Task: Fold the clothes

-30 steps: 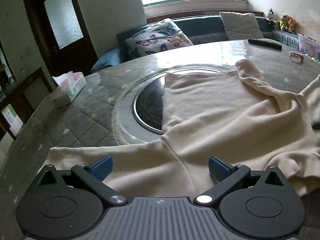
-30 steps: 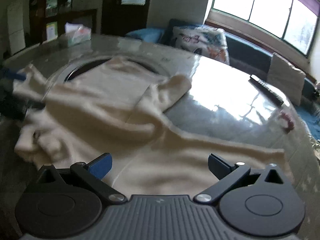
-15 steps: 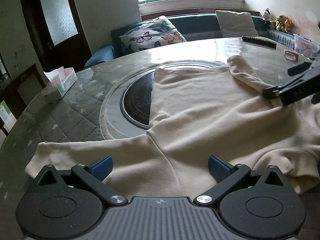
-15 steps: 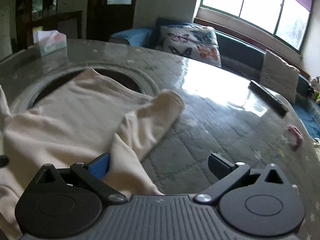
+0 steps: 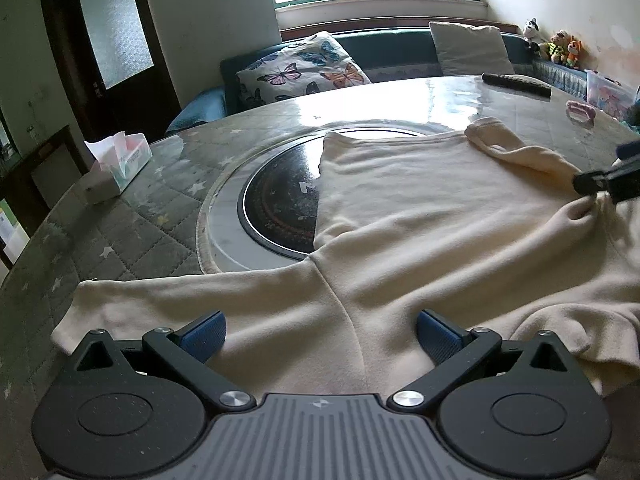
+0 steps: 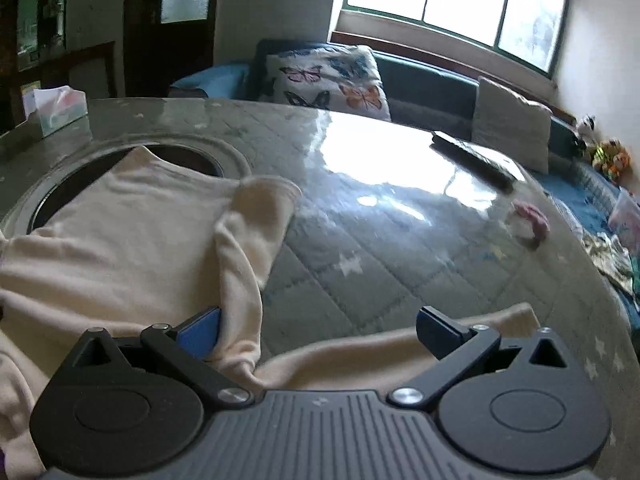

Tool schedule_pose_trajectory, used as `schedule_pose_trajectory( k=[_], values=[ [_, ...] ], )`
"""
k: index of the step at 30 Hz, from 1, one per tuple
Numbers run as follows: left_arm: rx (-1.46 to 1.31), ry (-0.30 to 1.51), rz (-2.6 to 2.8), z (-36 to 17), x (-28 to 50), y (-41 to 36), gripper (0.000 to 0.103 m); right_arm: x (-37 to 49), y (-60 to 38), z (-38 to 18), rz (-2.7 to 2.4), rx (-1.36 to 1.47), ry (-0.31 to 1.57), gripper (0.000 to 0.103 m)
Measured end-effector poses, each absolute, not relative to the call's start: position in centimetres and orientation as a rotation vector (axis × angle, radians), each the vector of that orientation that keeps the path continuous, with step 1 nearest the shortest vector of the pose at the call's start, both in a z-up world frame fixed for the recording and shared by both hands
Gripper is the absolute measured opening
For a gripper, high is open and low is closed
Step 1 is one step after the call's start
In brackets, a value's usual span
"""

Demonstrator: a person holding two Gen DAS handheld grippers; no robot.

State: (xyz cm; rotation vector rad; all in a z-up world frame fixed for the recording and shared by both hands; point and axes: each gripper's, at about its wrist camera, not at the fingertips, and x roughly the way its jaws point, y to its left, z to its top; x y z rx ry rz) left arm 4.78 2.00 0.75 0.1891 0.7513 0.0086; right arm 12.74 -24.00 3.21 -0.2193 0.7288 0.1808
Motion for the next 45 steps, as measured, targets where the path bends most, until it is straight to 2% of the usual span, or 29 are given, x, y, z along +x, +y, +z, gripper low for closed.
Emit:
schedule_pose_trajectory(
  k=[13,25,34,42,45],
  values=[
    [0.169,0.758,-0.005,0.7,5.0,2.2,0.103,18.6,-23.6,3.0,0.06,-0.231,0.69,0.103],
    [0.214,0.748,-0.019,2.4,6.5,1.1,0.103,19.3,-27.3,1.8,0.043,-0.13,0.753,0.103],
    [0.227,0.712,0.052,4.2,15.1,0.9,0.103,19.7,-27.1,1.5,0.06,-0.128,0.756,0.103],
    [0.22,0.773,0.051,2.0,23.1,0.6,0.103,19.8,-26.9,1.7,0.081,-0.134,0.753,0.103],
    [0.233,0.784,0.038,1.0,24.5,0.4,0.098,19.7,-26.8,2.0,0.094,-0.135,0.745,0.103]
  ],
)
